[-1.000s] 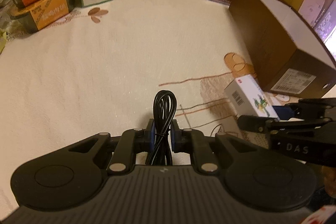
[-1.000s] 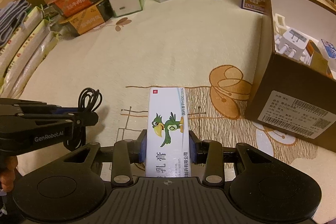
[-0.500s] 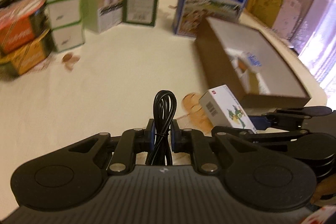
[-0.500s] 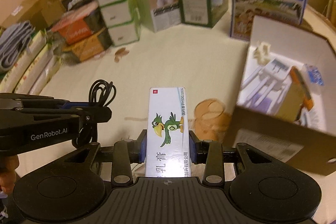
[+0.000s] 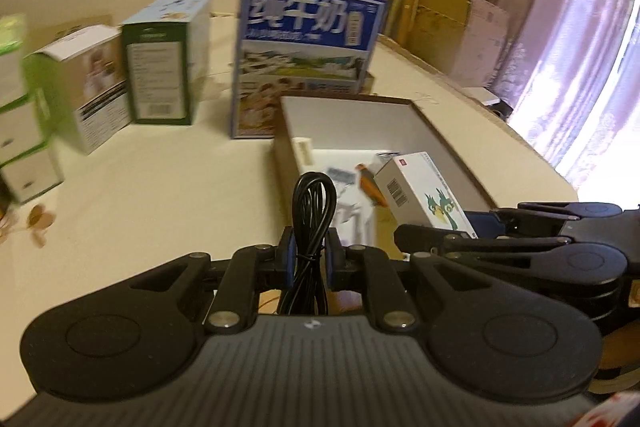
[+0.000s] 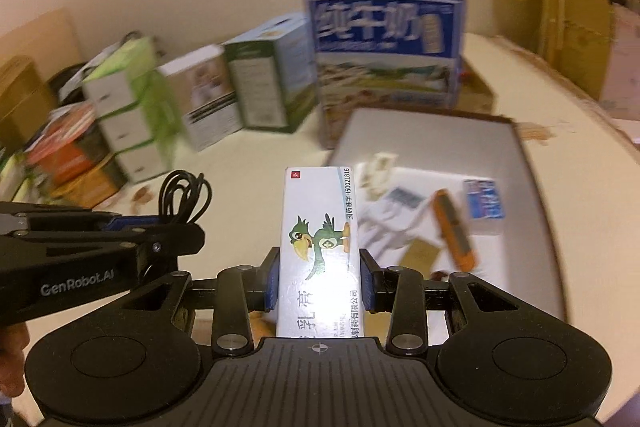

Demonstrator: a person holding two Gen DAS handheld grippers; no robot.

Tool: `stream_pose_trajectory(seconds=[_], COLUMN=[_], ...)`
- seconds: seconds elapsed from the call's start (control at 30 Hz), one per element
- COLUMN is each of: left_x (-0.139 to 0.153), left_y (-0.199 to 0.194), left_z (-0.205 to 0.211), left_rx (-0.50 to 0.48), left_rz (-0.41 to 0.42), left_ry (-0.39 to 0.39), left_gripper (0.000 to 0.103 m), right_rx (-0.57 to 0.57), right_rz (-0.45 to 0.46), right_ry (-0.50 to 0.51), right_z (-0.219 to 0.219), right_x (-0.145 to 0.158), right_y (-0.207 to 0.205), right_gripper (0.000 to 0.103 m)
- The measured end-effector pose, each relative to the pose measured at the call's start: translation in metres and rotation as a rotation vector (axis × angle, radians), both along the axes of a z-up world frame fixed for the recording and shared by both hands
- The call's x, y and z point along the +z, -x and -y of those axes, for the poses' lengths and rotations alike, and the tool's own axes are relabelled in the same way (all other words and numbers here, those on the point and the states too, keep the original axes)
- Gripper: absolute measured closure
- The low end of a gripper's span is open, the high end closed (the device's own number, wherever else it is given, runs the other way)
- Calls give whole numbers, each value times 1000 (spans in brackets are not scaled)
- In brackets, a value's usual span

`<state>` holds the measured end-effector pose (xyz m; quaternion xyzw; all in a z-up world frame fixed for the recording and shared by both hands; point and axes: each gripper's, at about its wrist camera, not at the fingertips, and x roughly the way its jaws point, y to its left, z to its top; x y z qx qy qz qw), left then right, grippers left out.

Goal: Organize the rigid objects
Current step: 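Lift and carry the black cable and ointment box over the brown box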

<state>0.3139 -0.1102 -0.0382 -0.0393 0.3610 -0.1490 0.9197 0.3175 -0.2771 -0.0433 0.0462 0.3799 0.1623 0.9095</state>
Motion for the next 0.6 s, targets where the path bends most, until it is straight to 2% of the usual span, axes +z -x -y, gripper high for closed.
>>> stream_pose_trajectory(seconds=[0.3,0.6], left_x=[-13,-35], left_y=[-39,-72], left_z=[52,78], left_rx=[-78,-99], left_rz=[-26,-62], left_ry=[-15,-43], left_gripper=[92,92], right_rx=[-92,-130], right_rz=[-22,-67], right_ry=[32,57], right_z=[45,75], right_x=[-15,-40], right_y=[-20,-44], right_gripper=[68,68])
